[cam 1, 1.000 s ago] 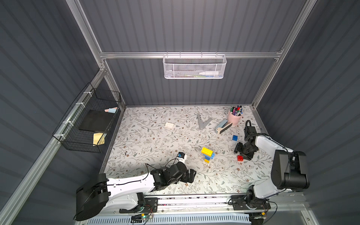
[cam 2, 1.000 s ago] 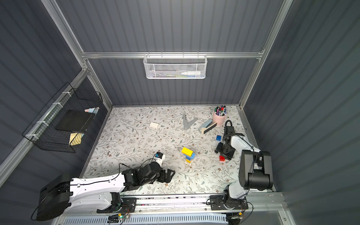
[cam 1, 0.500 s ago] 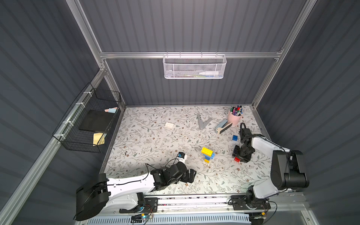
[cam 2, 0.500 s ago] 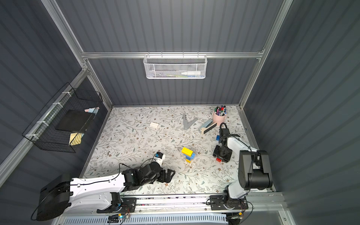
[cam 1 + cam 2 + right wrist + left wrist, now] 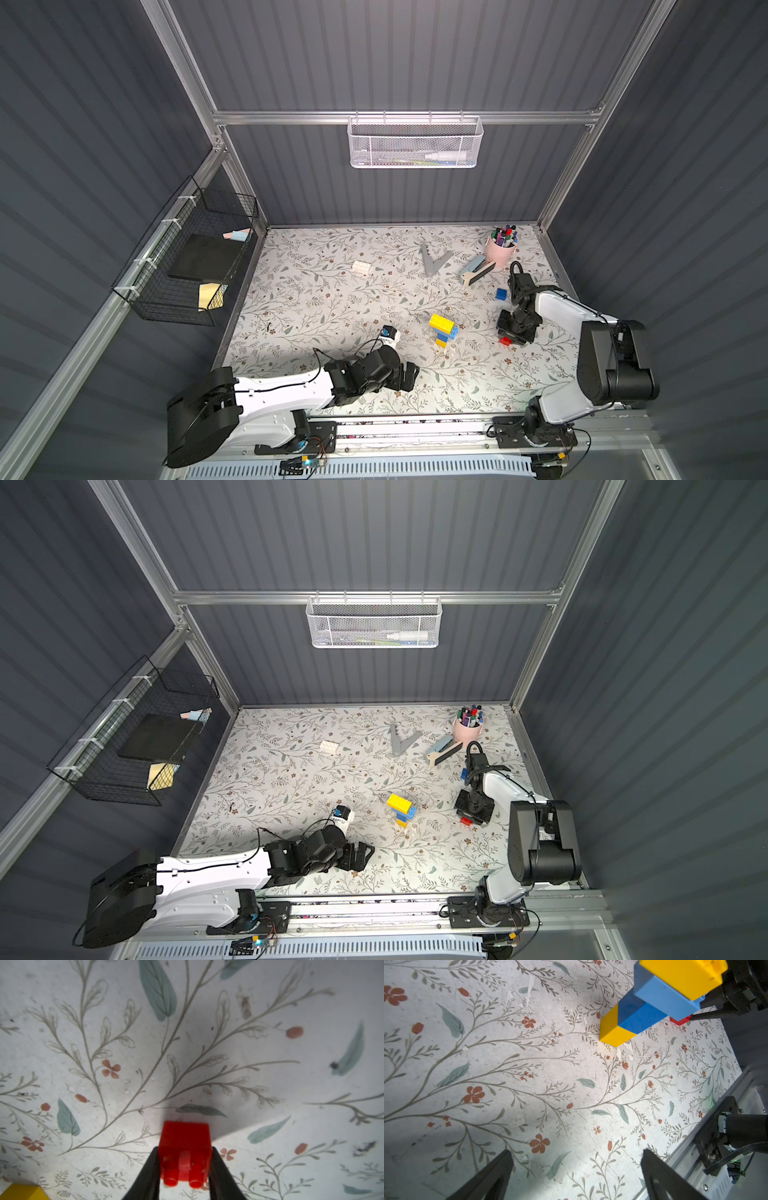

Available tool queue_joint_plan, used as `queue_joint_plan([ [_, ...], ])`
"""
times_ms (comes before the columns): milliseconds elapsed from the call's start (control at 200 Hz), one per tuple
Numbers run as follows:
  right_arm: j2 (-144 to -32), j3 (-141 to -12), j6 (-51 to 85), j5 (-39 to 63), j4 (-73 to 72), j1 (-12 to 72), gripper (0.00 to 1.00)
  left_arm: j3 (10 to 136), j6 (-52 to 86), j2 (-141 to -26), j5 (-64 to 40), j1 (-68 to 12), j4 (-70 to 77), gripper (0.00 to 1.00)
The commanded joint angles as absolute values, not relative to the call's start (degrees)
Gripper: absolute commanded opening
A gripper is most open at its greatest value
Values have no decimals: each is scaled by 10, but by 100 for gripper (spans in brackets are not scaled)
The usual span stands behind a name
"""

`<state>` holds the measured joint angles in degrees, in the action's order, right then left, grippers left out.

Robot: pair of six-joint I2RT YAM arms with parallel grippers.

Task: Assemble a spoon with lego
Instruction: Pick up the lego brick from the center of the board.

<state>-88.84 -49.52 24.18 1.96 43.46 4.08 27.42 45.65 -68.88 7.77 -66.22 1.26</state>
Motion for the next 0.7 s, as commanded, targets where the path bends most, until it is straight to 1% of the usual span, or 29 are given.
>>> queue_joint_plan([
  [0, -867, -516, 242, 10, 472, 56, 27, 307, 436, -705, 69, -660, 21, 99],
  [115, -831, -546, 235, 1, 515, 95, 24, 333, 427, -695, 67, -657, 16, 99],
  [265, -784, -596, 205, 12, 570, 171, 23, 382, 414, -673, 63, -641, -24, 99],
  [410, -773, -656, 177, 13, 628, 237, 20, 427, 410, -666, 48, -601, -70, 99],
  [490, -773, -681, 148, 25, 646, 265, 18, 453, 398, -674, 30, -576, -90, 99],
  [580, -776, -699, 105, 28, 657, 289, 13, 485, 379, -694, 18, -558, -110, 99],
  [625, -780, -710, 82, 28, 663, 301, 16, 498, 368, -707, 8, -551, -114, 99],
  [695, -786, -721, 49, 35, 665, 317, 15, 522, 354, -733, -4, -543, -122, 99],
])
